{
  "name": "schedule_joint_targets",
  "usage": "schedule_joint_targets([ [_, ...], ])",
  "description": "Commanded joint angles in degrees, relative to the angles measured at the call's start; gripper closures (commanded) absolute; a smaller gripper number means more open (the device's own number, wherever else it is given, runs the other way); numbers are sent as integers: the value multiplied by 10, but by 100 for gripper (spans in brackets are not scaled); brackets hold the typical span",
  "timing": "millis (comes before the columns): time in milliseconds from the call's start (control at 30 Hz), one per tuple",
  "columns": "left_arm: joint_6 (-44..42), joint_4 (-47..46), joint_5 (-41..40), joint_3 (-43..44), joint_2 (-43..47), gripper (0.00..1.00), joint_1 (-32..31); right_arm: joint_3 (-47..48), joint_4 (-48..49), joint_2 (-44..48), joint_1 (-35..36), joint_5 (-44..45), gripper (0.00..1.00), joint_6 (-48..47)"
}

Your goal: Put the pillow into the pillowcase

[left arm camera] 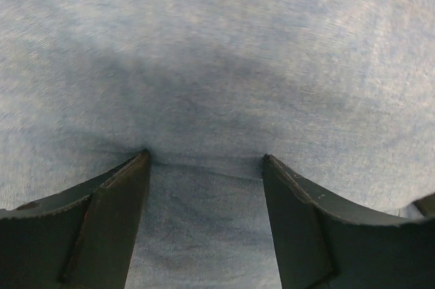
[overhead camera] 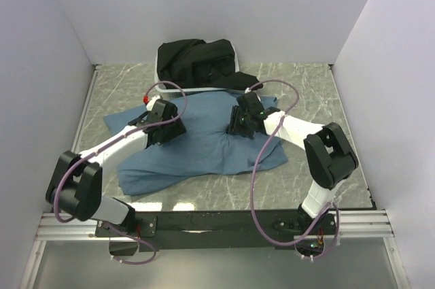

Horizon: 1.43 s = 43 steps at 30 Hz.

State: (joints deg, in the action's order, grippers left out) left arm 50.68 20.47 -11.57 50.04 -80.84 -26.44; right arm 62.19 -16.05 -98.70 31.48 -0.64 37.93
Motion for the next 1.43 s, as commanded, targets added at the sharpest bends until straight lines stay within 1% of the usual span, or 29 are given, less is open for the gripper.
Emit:
schedule_joint_targets([
  [0,-7,13,46,43,-32,27,-8,33,-6,-7,-26,29,42,-36],
  [133,-29,28,34,58,-15,22,-6,-8,-17,69,-31,53,37,-34],
  [200,-41,29,41,59,-1,20,-5,-37,-17,101,-37,48,36,-30],
  [233,-43,28,44,58,5,19,-5,-50,-15,137,-36,45,36,-28],
  [300,-52,27,58,52,29,18,-6,-85,-17,176,-36,49,35,-26],
  [333,-57,30,59,51,41,18,-6,-99,-16,221,-36,45,33,-24],
  [367,-59,28,59,45,55,16,-10,-127,-13,244,-35,38,31,-22],
  [400,-63,28,49,40,91,14,-13,-140,-12,292,-34,37,27,-19],
  [467,-62,33,41,32,126,10,-15,-181,-6,342,-34,21,16,-15],
  [500,-61,45,31,30,156,9,-15,-192,-11,383,-35,19,1,-14],
  [567,-63,61,23,28,182,6,-15,-212,-33,422,-37,23,0,-19],
  [600,-64,73,22,24,207,5,-15,-219,-39,459,-38,23,0,-20],
  [667,-64,89,18,16,232,5,-15,-236,-56,496,-38,24,0,-18],
  [700,-61,95,16,12,256,4,-15,-242,-58,530,-37,23,0,-17],
  [833,-57,131,-5,-17,322,3,-15,-263,-83,583,-39,29,0,-15],
  [900,-60,130,-6,-33,360,1,-15,-268,-95,601,-39,36,0,-15],
  [967,-60,126,-4,-53,385,1,-15,-274,-99,610,-39,40,0,-15],
  [1033,-60,122,-2,-61,393,1,-15,-283,-95,621,-38,41,0,-12],
  [1400,-66,118,-10,-55,400,0,-15,-280,-96,612,-38,46,0,-19],
])
